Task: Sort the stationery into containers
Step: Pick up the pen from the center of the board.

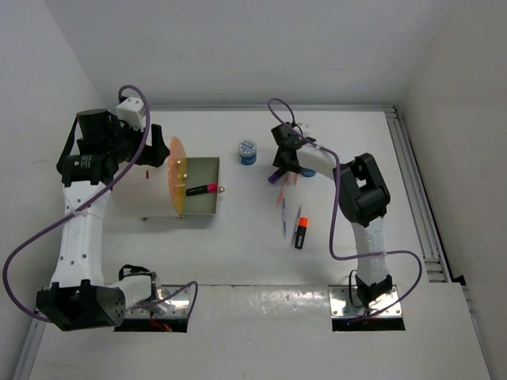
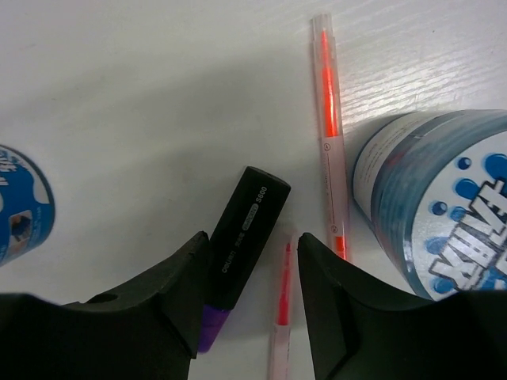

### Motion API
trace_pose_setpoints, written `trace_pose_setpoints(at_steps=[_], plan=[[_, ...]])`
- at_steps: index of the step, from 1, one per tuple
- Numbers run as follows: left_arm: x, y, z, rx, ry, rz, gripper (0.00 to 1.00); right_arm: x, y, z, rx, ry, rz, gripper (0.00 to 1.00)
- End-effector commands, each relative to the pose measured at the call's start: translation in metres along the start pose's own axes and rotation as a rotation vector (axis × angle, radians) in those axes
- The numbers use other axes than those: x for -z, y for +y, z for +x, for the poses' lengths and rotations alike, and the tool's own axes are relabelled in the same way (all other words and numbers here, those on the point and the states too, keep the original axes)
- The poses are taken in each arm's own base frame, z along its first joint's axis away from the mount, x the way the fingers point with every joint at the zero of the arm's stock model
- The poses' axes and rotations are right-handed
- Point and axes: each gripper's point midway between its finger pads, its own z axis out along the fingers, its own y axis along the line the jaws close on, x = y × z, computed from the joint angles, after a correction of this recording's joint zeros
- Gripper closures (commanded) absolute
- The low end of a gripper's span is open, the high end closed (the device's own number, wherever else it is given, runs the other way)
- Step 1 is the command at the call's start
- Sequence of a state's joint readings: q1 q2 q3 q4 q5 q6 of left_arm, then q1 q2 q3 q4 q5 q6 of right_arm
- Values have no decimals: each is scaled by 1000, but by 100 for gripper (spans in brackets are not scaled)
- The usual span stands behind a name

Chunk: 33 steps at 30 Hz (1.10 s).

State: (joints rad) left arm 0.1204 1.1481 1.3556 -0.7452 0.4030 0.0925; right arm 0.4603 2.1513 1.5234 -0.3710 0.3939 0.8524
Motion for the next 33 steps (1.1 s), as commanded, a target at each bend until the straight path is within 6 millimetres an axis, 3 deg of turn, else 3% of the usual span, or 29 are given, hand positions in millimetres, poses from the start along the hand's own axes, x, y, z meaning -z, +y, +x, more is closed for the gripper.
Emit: trace_pose_setpoints(at_steps=[1,8,14,24,33], plan=[[2,6,-5,-6,-29,-20,18,0,14,-15,-7,-46,-30,52],[1,10,2,-2,-4,-31,18,-8,23,-1,31,-31,-46,52],[3,14,6,-1,8,-42,18,-4,28,-2,42,-39,-51,52],[3,15,9,0,16,-40,18,-15,25,4,134,-58,-38,54],[-1,16,12,5,22,-31,18,-19,40,-14,213,-126,-80,50]])
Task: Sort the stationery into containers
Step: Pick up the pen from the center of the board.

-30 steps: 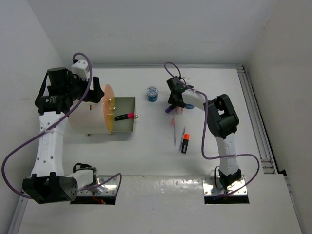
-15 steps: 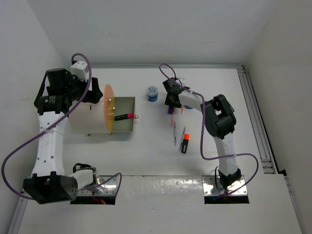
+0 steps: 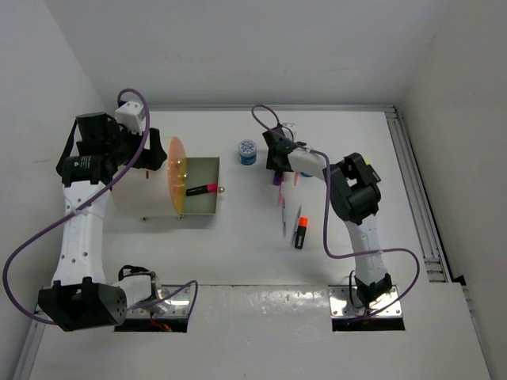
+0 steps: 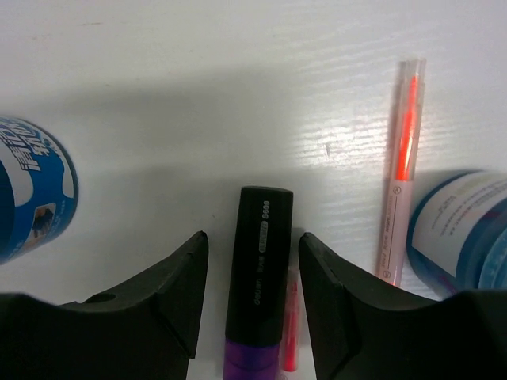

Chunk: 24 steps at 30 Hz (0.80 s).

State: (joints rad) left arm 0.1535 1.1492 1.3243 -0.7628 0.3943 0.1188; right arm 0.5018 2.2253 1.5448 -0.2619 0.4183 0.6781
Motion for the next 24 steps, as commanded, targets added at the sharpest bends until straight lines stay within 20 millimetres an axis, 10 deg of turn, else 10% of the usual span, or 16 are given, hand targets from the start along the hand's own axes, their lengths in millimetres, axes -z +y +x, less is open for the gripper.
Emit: trace_pose_setpoints(at_steps=[1,24], plan=[[0,3,-6,-4,-22,1,18,-2,19,-25,34,-80,-46,51],[5,2,-2,5,-21,2,18,17,24,37,113,76,-82,60]])
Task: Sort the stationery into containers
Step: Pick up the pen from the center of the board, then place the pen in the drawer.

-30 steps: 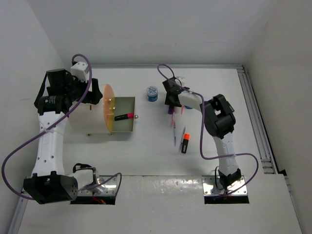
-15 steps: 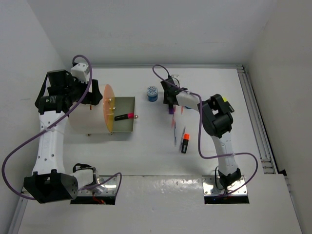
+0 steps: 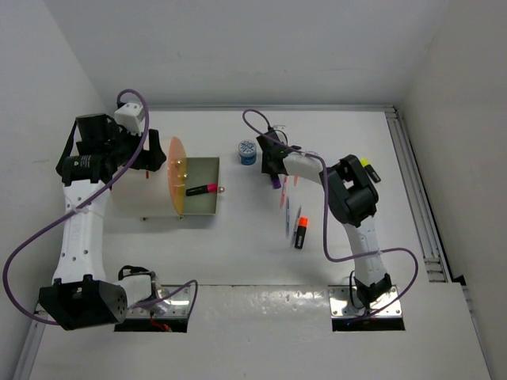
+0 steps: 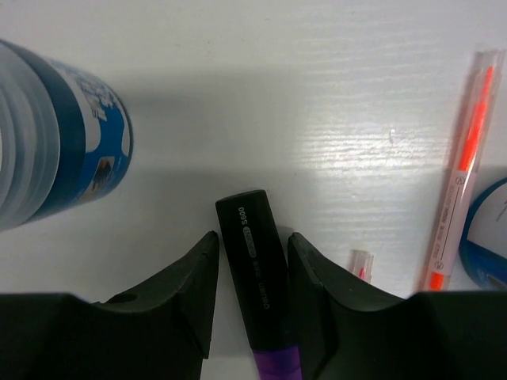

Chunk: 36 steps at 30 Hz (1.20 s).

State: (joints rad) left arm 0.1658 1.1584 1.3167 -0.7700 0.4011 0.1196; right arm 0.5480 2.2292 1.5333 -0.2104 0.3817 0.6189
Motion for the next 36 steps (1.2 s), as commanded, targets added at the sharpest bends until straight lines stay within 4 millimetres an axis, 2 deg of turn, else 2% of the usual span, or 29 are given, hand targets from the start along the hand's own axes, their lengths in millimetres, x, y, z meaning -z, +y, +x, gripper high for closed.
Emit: trace_pose_setpoints(at_steps=[1,8,9,11,12,14,16,17,20,21,25,29,31,32,33,34,35,36], plan=[[8,-1,-7,-9,-38,3,18,15,-3,30,34,95,-9,60],[11,-2,-8,-10,-43,4,18,24,-10,46,66,127,-4,61],[10,-2,-8,-8,-41,4,18,25,-9,46,68,127,-8,76],[10,-2,-7,-8,-38,4,18,26,-7,46,72,129,-13,95],[9,-1,-7,-6,-38,2,18,28,-6,44,72,127,-17,100],[9,-1,-7,-5,-40,2,18,39,6,34,67,120,-62,100],[8,-2,-7,2,-38,5,18,56,26,21,61,107,-134,100],[8,-2,-8,6,-42,8,18,76,40,8,39,92,-212,100],[8,-4,-9,14,-47,17,18,114,72,-9,-21,66,-350,100],[8,-4,-10,12,-52,17,18,139,92,-19,-44,48,-423,100],[7,-5,-10,19,-56,19,18,185,132,-32,-82,26,-534,100],[7,-6,-10,29,-57,23,18,207,169,-35,-130,43,-605,100],[7,-5,-9,32,-56,22,18,197,181,-26,-144,79,-601,100],[8,-6,-10,27,-60,22,18,202,193,-33,-180,78,-619,100],[8,-5,-10,31,-61,19,18,190,198,-22,-183,116,-601,100],[8,-5,-9,33,-58,18,18,189,204,-21,-191,129,-603,100],[8,-6,-9,30,-59,21,18,193,213,-23,-215,137,-613,99],[8,-5,-9,30,-58,20,18,185,216,-18,-221,146,-607,92]])
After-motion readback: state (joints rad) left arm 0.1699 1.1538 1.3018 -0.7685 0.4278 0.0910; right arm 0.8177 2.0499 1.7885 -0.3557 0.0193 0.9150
